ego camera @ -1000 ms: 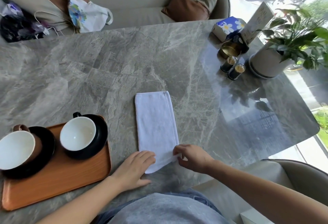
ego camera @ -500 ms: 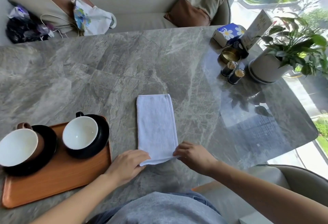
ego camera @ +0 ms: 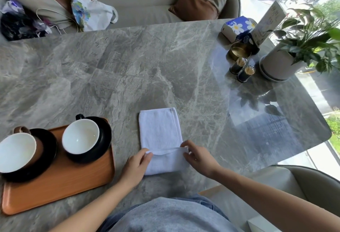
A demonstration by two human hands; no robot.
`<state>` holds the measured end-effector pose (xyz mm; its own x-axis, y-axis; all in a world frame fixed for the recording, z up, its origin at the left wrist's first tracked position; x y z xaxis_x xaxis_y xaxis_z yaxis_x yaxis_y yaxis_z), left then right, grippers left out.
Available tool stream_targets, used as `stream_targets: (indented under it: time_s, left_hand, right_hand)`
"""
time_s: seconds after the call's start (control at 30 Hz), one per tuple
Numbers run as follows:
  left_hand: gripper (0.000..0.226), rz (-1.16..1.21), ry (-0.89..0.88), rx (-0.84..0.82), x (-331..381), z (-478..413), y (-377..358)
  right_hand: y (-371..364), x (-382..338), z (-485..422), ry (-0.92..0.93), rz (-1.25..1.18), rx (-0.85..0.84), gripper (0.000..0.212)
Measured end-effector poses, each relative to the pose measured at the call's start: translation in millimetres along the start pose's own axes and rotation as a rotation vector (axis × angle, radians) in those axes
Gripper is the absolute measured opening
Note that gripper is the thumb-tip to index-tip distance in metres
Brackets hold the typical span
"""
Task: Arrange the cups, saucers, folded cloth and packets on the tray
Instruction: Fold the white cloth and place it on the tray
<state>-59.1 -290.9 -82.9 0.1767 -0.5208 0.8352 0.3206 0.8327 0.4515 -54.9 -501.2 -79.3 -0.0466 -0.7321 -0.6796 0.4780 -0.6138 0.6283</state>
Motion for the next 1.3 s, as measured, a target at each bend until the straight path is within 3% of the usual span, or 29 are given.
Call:
stream_targets:
  time_s: [0.23, 0.43, 0.73, 0.9, 1.3]
  left_hand:
    - [0.029, 0.178, 0.155, 0.148, -17.4, -19.9, 5.0]
    - [0.035, 0.220, 0.155, 0.223, -4.6, -49.2, 21.6]
    - [0.031, 0.216, 0.201, 0.321, -1.4, -100.3, 43.1]
    - [0.024, 0.251, 0.254, 0.420, -14.5, -113.5, 51.0]
    - [0.021, 0.261, 0.320, 0.455, -23.4, -125.9, 52.8]
  right_hand:
    - [3.8, 2.9, -27.0, -0.097, -0.255, 0.085, 0.013]
    - [16.4, 1.5, -57.4, -0.145, -0.361, 0.207, 0.012]
    - [50.4, -11.7, -110.5, -0.158, -0.346, 0.316, 0.020]
    - [50.4, -4.2, -127.6, -0.215, -0.402, 0.325, 0.014]
    - [41.1, -1.4, -147.5, -0.235, -0.072, 0.280, 0.005]
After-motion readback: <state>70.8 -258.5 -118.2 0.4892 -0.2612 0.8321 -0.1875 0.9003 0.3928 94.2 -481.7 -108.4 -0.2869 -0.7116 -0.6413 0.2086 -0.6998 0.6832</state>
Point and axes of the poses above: each hand's wrist, its own z-axis away from the middle knuckle, its own y-axis out of the back of the hand, x = y × z, the point moved 8 cm from there along -z, towards the middle knuckle, and after that the axes turned 2 degrees about z, right-handed, at the moved point
